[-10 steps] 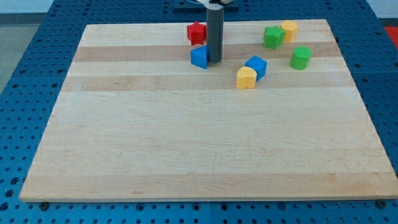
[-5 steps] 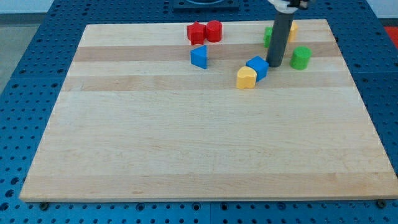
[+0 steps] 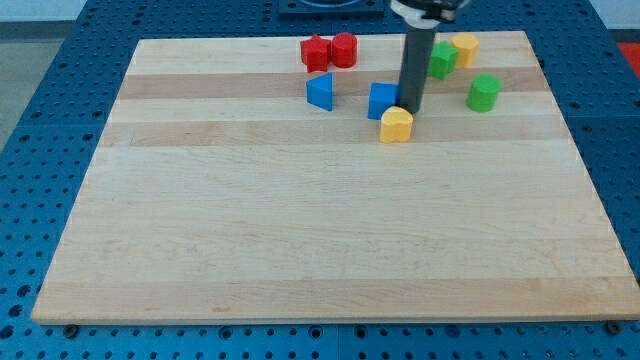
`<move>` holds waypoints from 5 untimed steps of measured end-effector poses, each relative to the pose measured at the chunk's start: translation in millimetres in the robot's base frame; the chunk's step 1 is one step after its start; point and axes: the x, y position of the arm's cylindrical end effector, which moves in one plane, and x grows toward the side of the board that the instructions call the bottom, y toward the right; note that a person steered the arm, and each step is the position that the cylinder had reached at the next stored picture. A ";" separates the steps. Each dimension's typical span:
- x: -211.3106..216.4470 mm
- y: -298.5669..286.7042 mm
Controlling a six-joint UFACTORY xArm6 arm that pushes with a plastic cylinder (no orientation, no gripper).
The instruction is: Move the blue blocks to the bottom of the red blocks
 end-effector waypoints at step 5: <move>-41.9 -36.1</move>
